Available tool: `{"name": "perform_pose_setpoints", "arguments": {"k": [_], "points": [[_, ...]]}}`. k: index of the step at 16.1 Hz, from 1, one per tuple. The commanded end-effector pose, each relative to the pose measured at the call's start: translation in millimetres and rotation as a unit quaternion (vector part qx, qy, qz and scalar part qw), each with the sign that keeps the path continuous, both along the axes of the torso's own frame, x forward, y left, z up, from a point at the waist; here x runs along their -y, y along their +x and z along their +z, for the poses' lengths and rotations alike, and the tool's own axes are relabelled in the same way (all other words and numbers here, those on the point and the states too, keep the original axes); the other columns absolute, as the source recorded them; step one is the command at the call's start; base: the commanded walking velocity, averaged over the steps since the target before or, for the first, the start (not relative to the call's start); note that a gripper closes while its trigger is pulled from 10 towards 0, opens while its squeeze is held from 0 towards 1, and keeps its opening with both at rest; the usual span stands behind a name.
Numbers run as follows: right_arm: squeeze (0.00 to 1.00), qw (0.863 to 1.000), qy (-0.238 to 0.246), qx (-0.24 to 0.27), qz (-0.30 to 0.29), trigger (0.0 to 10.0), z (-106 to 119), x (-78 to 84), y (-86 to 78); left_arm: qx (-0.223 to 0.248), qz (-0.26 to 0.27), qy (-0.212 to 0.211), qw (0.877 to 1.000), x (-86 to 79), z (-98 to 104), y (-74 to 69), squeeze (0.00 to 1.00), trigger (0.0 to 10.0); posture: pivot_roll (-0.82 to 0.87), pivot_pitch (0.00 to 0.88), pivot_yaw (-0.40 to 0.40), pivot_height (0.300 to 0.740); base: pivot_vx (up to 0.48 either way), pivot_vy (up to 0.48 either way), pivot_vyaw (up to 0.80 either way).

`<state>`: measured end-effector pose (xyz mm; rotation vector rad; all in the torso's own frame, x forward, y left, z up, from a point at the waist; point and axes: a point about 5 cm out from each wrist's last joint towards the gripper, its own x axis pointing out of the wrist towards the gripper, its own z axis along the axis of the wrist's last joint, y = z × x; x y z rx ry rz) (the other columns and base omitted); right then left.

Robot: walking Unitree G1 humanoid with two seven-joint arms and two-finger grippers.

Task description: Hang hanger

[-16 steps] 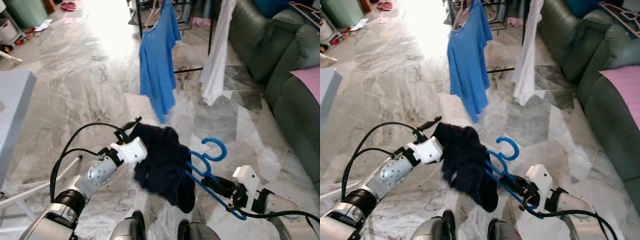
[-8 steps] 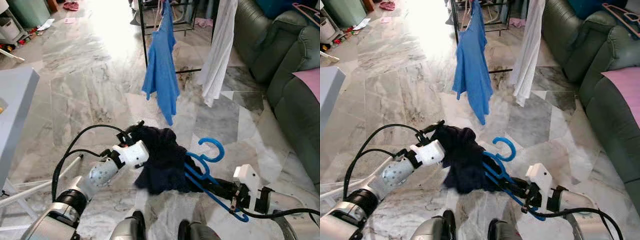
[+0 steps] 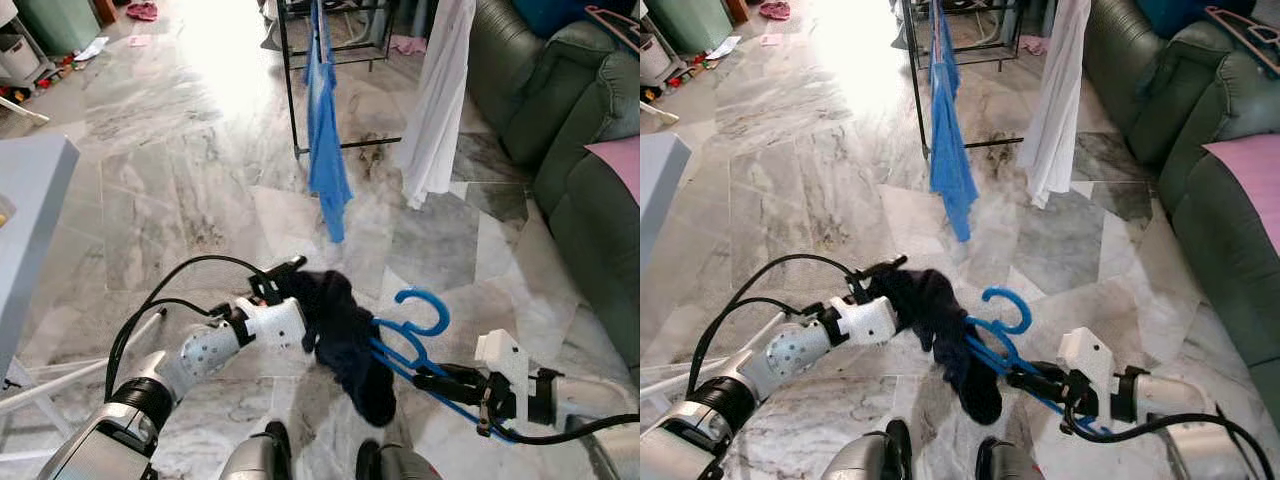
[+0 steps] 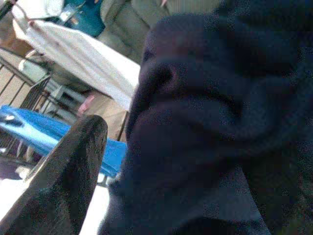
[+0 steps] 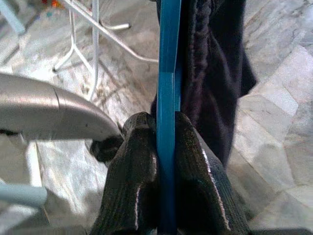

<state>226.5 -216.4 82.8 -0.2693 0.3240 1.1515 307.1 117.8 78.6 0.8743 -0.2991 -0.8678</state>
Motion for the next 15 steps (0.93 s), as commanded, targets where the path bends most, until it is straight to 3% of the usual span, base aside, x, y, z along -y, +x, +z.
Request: {"name": "perform_pose_setpoints", "arguments": {"k": [1, 6, 7, 8, 9, 12, 15], "points": [[0.0, 0.998, -0.007, 0.016, 0.057, 10.0, 2.6, -9.0, -0.9, 0.0, -0.033, 0.019, 0.999, 5.8, 0.6, -2.1, 0.0, 10.0, -0.15, 0.209, 0.064, 0.74, 0.0, 0.0, 0.0], [0.0, 0.995, -0.049, 0.028, 0.08, 10.0, -0.8, -5.2, 2.7, -0.06, -0.088, 0.063, 0.992, 7.0, -11.4, -11.6, 0.0, 10.0, -0.14, 0.212, 0.069, 0.74, 0.0, 0.0, 0.0], [0.0, 0.995, -0.054, 0.034, 0.08, 10.0, -0.6, -4.4, 4.6, -0.071, -0.097, 0.071, 0.99, 5.8, -14.2, -13.7, 0.0, 8.9, -0.14, 0.214, 0.071, 0.74, 0.0, 0.0, 0.0], [0.0, 0.995, -0.055, 0.042, 0.076, 10.0, 0.1, -3.7, 7.4, -0.089, -0.102, 0.073, 0.988, 5.2, -16.8, -15.4, 0.0, 2.6, -0.14, 0.214, 0.071, 0.74, 0.0, 0.0, 0.0], [0.0, 0.995, -0.056, 0.049, 0.072, 10.0, 0.4, -3.4, 9.0, -0.097, -0.108, 0.076, 0.986, 4.9, -17.9, -16.4, 0.0, 0.0, -0.14, 0.214, 0.071, 0.74, 0.0, 0.0, 0.0], [0.0, 0.993, -0.067, 0.08, 0.055, 10.0, -2.5, -4.5, 14.4, -0.162, -0.126, 0.079, 0.976, 2.2, -21.6, -18.9, 0.0, 0.0, -0.13, 0.214, 0.076, 0.74, 0.0, 0.0, 0.0], [0.0, 0.99, -0.083, 0.111, 0.037, 10.0, -3.2, -1.7, 20.7, -0.174, -0.134, 0.089, 0.971, 0.2, -19.6, -17.4, 0.0, 0.0, -0.13, 0.213, 0.079, 0.74, 0.0, 0.0, 0.0]]}}
